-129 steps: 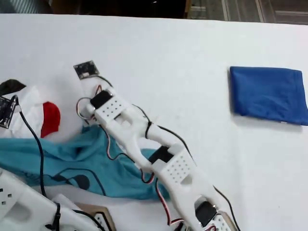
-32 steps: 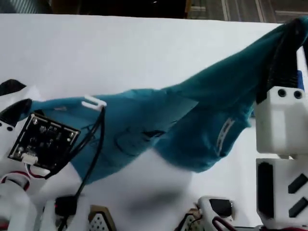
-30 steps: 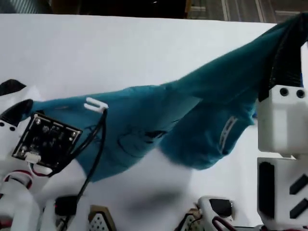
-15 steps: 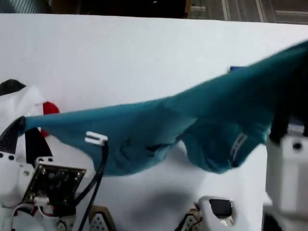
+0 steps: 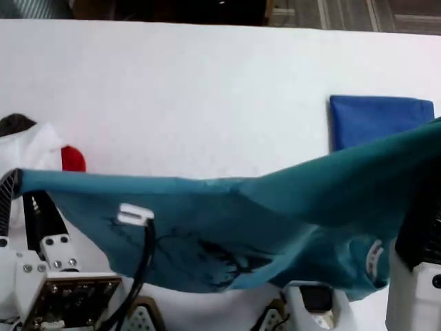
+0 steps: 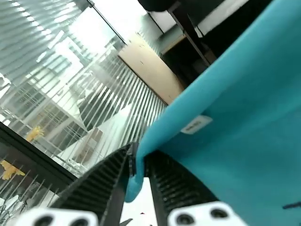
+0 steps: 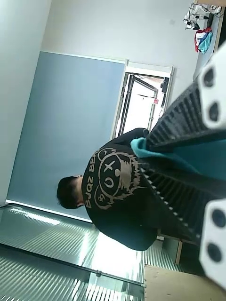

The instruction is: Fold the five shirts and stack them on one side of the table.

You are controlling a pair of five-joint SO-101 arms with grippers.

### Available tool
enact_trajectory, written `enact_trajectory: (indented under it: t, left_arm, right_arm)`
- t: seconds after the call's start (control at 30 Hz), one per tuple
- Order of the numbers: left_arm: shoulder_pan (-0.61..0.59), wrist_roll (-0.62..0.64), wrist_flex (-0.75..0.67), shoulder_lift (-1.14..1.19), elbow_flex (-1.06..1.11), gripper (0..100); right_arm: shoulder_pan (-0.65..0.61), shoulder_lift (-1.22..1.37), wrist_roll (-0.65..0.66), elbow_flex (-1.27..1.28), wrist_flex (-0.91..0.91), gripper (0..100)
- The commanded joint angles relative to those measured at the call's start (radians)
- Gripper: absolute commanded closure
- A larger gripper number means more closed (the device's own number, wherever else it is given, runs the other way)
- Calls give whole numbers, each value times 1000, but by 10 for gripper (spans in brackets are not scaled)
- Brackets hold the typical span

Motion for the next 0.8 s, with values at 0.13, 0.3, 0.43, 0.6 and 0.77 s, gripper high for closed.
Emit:
enact_trajectory:
  t: [0.13, 0.3, 0.43, 0.6, 0.77]
  left_arm:
    - [-11, -8, -8, 3, -24, 975]
    - [-11, -9, -63, 3, 77, 975]
    - [-6, -6, -199, 6, 236, 975]
    - [-5, -3, -328, 120, 325, 975]
    - [55, -2, -420, 298, 321, 975]
  right_arm:
    - [2, -5, 8, -5, 5, 978]
    - [1, 16, -2, 48, -1, 978]
    - [1, 67, -3, 164, -38, 978]
    - [-1, 128, -3, 296, -99, 978]
    - [-1, 197, -3, 433, -176, 978]
